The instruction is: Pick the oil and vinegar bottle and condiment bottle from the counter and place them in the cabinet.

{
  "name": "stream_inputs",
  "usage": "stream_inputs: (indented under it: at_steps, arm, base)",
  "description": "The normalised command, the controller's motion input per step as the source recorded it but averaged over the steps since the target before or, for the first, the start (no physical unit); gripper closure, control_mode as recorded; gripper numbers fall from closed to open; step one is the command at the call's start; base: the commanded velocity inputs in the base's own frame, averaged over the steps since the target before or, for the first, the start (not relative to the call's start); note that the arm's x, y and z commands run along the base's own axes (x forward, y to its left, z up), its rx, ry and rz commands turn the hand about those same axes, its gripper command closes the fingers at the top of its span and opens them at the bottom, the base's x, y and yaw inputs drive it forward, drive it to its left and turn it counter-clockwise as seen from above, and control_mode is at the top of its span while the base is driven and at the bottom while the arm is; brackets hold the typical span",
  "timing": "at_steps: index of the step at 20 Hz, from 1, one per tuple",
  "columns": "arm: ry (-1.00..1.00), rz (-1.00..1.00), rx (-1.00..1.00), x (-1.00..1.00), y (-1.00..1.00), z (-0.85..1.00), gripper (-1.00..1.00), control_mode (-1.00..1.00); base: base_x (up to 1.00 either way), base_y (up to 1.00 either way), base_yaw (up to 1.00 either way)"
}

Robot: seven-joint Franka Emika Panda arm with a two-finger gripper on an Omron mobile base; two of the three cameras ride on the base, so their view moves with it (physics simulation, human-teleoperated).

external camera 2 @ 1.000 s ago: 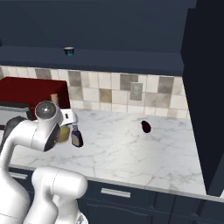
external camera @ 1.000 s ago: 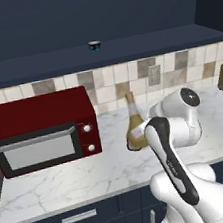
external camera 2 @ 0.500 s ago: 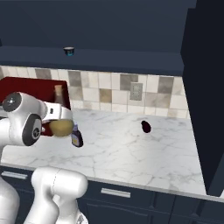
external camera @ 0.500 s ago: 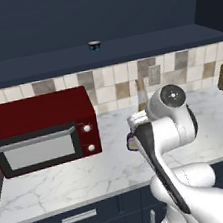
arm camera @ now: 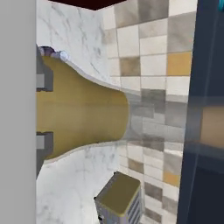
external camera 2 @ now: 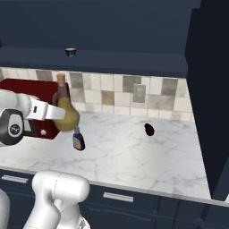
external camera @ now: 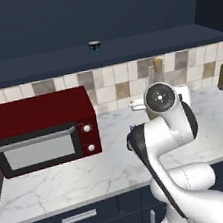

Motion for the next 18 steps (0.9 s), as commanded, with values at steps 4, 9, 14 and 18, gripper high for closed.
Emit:
stream_inputs:
  at_steps: [4, 9, 14, 18]
  arm:
    - [-0.23, -0.11, -0.01, 0.00, -0.26, 0.51, 1.00, -1.00]
    - [-0.19, 0.00, 0.00, 0.01, -0.20, 0.46, 1.00, -1.00]
    - [-0.15, 0.00, -0.01, 0.00, -0.06, 0.52, 1.00, -1.00]
    - [-0.04, 0.00, -0.08, 0.00, 0.00, 0.22, 1.00, -1.00]
  base:
    - [0.00, 0.00, 0.00]
    - [0.00, 0.00, 0.00]
    - [0.00, 0.00, 0.00]
    - [0.00, 0.00, 0.00]
